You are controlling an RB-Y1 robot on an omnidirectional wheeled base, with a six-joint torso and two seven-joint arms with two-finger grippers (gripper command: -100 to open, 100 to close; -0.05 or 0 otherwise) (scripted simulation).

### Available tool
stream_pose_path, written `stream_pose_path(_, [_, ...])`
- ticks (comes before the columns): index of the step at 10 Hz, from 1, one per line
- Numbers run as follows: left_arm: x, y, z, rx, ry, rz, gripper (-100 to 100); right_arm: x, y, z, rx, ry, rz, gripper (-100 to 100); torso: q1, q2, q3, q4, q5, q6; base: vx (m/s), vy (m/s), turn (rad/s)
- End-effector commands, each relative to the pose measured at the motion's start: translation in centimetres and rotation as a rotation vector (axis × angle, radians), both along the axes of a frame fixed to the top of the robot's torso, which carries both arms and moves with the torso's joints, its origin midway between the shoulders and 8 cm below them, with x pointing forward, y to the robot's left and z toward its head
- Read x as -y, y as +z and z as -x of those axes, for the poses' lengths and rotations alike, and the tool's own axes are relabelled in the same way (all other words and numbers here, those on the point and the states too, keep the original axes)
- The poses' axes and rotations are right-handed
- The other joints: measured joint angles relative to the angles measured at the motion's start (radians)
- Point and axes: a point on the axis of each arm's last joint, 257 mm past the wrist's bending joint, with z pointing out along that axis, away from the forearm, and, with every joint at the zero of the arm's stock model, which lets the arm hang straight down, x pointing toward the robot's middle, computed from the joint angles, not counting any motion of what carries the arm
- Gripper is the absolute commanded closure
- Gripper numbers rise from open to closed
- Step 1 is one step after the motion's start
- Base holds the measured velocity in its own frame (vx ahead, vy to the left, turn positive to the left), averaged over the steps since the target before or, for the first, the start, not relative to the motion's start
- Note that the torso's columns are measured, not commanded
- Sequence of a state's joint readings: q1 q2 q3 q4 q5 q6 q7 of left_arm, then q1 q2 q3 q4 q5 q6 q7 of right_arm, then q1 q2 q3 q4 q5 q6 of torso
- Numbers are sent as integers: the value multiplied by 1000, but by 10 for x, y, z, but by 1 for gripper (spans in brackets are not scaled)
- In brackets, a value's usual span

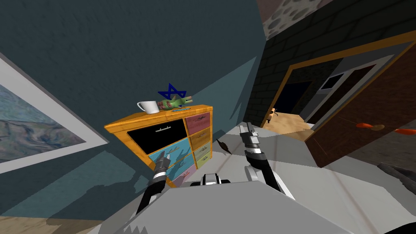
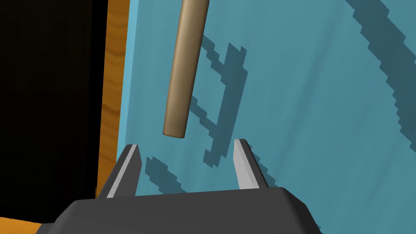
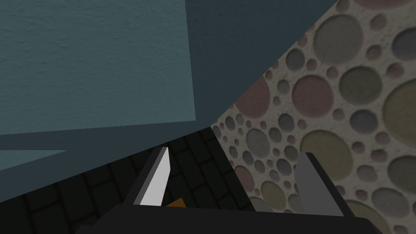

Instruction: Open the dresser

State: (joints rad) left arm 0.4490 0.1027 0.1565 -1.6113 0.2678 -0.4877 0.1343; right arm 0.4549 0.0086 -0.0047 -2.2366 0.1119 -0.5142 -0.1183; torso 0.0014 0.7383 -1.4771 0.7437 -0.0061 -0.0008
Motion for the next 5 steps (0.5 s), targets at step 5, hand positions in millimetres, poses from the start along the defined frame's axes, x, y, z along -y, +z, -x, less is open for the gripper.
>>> stream_pose_path(5, [-11,15,-1,-9,-6,-63,-100,0,0,0,0,0,0,0,1,-3,-2,2,-3,1,3,-15,2])
